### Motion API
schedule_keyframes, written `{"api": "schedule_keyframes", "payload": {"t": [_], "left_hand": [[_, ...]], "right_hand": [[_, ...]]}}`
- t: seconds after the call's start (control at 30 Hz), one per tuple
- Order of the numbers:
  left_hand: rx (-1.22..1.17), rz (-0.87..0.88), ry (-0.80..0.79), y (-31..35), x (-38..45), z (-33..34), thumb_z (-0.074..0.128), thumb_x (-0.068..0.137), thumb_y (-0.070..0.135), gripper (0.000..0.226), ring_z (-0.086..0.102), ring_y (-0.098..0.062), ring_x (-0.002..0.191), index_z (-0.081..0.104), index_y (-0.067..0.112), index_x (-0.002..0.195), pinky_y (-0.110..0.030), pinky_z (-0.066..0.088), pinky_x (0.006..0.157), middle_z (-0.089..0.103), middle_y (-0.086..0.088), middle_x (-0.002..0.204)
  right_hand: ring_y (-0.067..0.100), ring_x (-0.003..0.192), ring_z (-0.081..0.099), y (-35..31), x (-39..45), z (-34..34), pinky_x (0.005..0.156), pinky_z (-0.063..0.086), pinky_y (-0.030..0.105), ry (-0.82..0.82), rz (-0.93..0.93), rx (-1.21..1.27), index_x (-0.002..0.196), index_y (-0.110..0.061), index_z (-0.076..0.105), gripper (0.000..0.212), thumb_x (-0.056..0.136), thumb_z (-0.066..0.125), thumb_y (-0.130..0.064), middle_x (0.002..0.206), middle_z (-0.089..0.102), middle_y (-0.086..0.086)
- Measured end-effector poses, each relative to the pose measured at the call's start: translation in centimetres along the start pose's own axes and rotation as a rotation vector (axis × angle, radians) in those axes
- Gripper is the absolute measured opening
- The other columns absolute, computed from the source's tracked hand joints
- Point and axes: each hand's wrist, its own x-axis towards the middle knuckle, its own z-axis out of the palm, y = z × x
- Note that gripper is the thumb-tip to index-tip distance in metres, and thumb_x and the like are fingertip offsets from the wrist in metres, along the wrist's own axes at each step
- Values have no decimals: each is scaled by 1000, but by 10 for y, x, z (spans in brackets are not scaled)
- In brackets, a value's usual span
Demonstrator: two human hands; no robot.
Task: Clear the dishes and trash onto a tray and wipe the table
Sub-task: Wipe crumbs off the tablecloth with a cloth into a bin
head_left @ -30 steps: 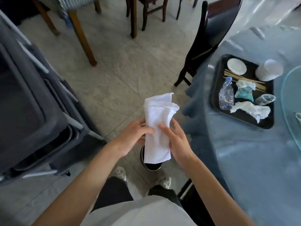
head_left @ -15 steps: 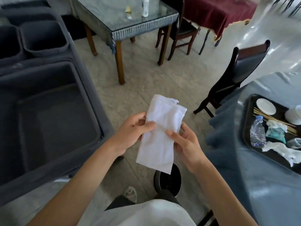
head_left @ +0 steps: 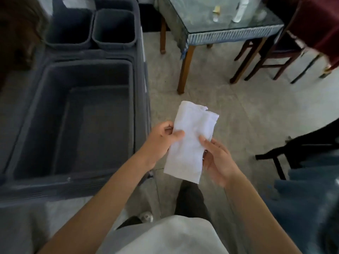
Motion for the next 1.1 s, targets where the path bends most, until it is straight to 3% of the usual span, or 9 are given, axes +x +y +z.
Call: {"api": "schedule_keyframes", "payload": {"t": [0.13,0.3,0.5,0.63,0.73,0.93,1.03,1.1], "left_hand": [[-57,17,178,4,60,7,72,95,22,11,77,-18,91,67,19,104,-36,63,79,79,3,100],[-171,9,418,23,135,37,74,92,19,13,76,-19,89,67,13,100,-41,64,81,79,-3,98],[-298,3,621,64,189,62,75,92,13,19,77,-24,92,67,2,105,-43,63,85,79,-7,99],[-293,23,703,92,226,51,76,91,12,23,77,-26,95,67,-1,107,-44,63,86,79,-10,101],[-292,42,735,108,261,28,74,92,10,23,76,-26,97,65,-1,110,-43,64,85,79,-12,104],[-292,101,815,127,342,-36,72,93,5,23,76,-21,97,62,4,114,-32,64,81,77,-10,106],[-271,114,901,143,380,-74,74,91,6,25,75,-16,93,63,10,113,-27,62,75,75,-5,106],[-251,118,963,154,401,-99,76,90,7,27,74,-16,95,62,14,113,-30,62,80,75,-2,106]], "right_hand": [[35,118,69,-38,81,-24,100,57,52,-109,60,-76,129,-10,71,40,97,67,-34,131,70,18],[26,102,76,-98,176,-56,78,62,32,-220,91,-176,105,-15,82,23,91,72,-30,117,77,13],[28,106,75,-171,259,-73,78,63,32,-347,120,-362,118,-11,74,35,91,72,-33,117,78,9],[23,102,76,-211,316,-55,77,63,32,-460,53,-475,117,-20,74,23,97,69,-32,113,79,2],[23,103,76,-231,365,-31,81,65,38,-512,4,-541,122,-23,69,22,101,66,-31,114,78,-1],[23,104,74,-258,478,23,82,64,44,-535,-72,-636,144,-36,42,59,96,74,-22,127,69,1],[15,105,73,-274,534,58,78,63,34,-627,-115,-723,142,-40,42,66,93,77,-14,133,65,-1],[7,109,70,-285,568,86,77,62,28,-699,-156,-767,139,-44,44,67,91,78,-11,135,61,-10]]}}
